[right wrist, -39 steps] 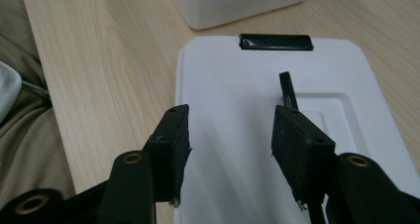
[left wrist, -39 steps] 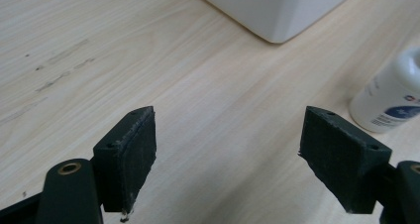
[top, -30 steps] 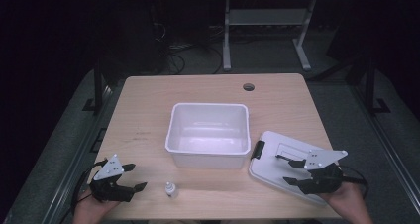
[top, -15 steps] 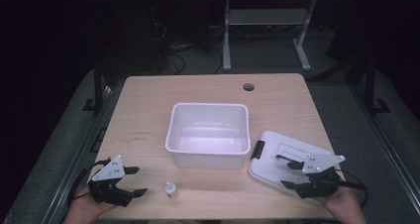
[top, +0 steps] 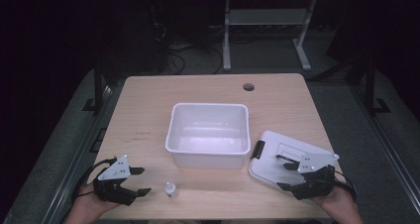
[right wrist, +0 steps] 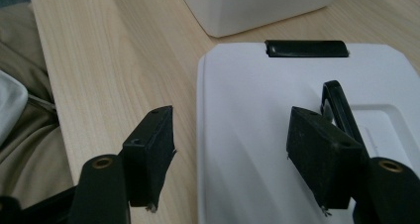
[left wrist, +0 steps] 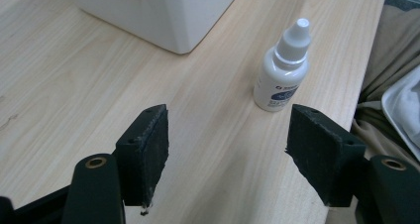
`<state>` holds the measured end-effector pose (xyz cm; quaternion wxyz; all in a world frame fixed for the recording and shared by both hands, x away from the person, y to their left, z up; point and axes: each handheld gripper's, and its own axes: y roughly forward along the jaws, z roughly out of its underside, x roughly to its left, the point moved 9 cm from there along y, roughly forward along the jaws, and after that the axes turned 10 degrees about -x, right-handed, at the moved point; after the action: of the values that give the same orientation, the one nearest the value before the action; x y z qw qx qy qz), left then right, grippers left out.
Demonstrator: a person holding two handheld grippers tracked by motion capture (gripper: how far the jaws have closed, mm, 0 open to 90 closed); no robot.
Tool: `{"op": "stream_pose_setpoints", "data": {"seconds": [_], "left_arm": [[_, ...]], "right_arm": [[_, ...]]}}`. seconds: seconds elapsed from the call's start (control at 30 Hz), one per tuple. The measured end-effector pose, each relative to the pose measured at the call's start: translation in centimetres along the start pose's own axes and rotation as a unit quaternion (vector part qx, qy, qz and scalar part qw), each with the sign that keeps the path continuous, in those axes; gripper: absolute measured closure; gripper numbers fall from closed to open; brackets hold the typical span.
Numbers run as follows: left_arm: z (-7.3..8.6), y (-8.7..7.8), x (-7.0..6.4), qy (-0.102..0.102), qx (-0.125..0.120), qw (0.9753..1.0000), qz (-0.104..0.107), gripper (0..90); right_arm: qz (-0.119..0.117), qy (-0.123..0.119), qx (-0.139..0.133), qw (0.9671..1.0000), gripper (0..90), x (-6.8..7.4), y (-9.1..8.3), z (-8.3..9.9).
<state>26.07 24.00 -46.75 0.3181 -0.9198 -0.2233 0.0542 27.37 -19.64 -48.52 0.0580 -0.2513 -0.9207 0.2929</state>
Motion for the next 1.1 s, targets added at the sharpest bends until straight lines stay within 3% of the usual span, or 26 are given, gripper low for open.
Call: {"op": "stream_pose_setpoints", "data": {"seconds": [0.13,0.37,1.1], "left_arm": [[-0.1,0.3,-0.1,0.005,0.007,0.9999,0.008,32.8],[-0.5,1.0,-0.6,0.012,0.022,0.9995,0.022,32.3],[-1.2,2.3,-1.4,0.025,0.051,0.9976,0.039,30.7]], "right_arm": [[0.0,-0.006,0.004,1.0,34.1,0.1,0.2,-0.1],[0.002,0.004,0.0,1.0,33.9,0.0,0.3,-0.1],[0.004,0.005,0.001,1.0,33.2,-0.1,0.3,0.2]]}}
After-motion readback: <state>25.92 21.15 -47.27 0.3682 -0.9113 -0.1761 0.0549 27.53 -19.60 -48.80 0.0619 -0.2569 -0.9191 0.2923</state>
